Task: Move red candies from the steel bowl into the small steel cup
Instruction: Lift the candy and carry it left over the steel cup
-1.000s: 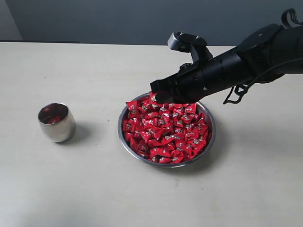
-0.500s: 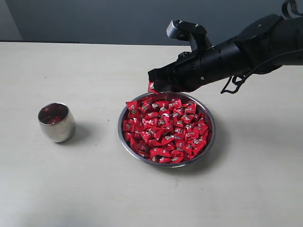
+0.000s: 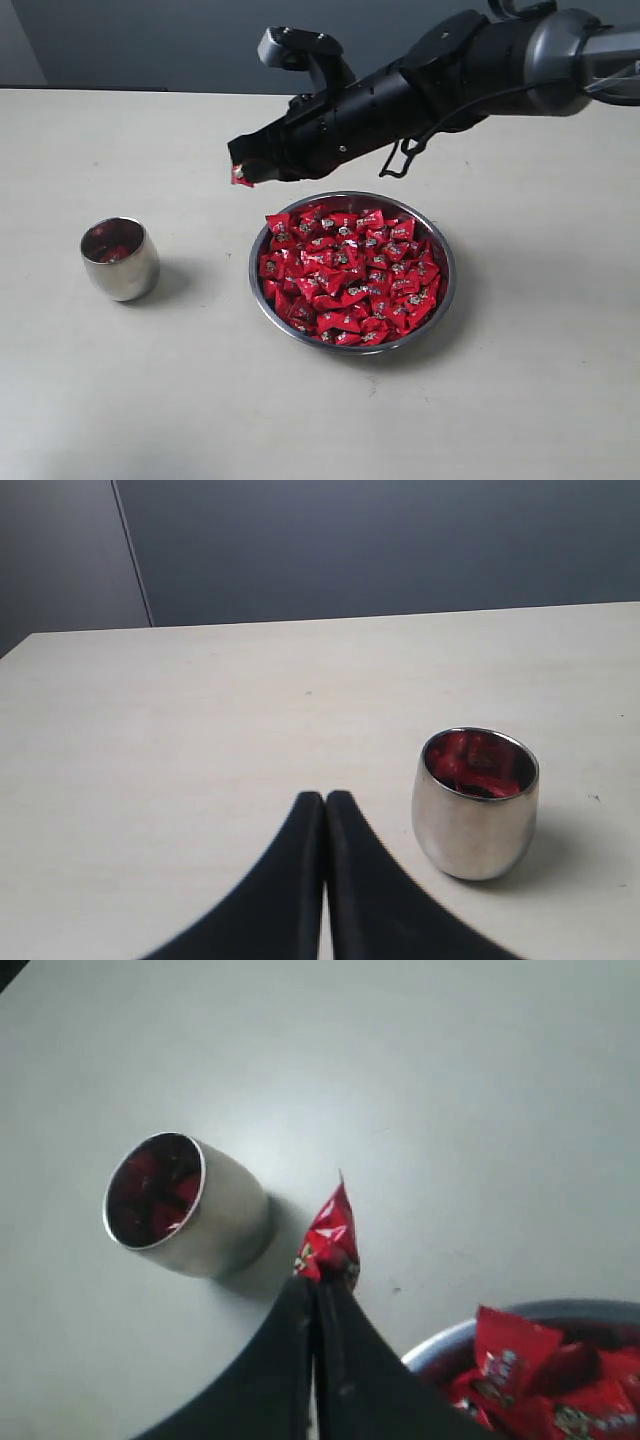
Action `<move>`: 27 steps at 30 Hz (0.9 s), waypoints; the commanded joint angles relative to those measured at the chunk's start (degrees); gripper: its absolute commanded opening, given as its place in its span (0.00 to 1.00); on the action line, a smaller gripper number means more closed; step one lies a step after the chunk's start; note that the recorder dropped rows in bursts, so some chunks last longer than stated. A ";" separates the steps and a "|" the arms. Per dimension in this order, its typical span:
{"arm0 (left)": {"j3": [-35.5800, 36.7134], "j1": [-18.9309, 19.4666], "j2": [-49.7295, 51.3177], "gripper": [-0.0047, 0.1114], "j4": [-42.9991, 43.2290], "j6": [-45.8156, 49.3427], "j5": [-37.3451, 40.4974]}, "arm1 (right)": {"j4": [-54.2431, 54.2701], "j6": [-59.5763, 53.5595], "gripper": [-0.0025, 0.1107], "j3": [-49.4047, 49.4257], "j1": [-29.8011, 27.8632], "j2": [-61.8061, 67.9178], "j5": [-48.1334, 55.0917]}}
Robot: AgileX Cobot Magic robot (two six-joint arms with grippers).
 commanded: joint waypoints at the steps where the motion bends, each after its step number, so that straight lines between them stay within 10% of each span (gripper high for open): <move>1: 0.22 0.03 -0.26 0.04 -0.13 -0.14 -0.09 | -0.39 -0.40 0.01 -4.70 1.84 2.95 1.67; 27: 0.22 0.03 -0.26 0.04 -0.13 -0.14 -0.09 | -1.40 2.73 0.01 -24.03 11.51 17.83 8.24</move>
